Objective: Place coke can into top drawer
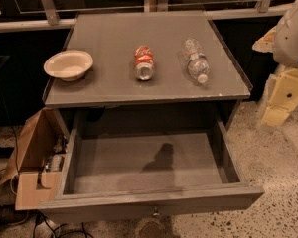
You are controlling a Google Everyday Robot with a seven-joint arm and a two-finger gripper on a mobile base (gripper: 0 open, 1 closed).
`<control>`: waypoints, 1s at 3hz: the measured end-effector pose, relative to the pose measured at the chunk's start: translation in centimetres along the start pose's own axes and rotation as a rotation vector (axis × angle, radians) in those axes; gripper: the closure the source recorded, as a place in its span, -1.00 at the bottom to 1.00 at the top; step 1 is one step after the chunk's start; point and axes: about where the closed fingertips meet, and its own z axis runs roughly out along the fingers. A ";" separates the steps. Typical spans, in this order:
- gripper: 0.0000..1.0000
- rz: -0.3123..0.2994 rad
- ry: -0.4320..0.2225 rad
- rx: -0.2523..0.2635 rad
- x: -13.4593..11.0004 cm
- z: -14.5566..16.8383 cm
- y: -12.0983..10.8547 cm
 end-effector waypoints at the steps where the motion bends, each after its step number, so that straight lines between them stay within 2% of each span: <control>1: -1.00 0.000 0.000 0.000 0.0 0.0 0.0; 2: -1.00 0.052 0.017 -0.001 -1.1 0.6 0.4; 3: -1.00 0.102 0.058 0.012 -3.8 1.9 0.5</control>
Offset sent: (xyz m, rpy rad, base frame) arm -0.0003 0.0357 -0.0183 -0.0002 0.0625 -0.1628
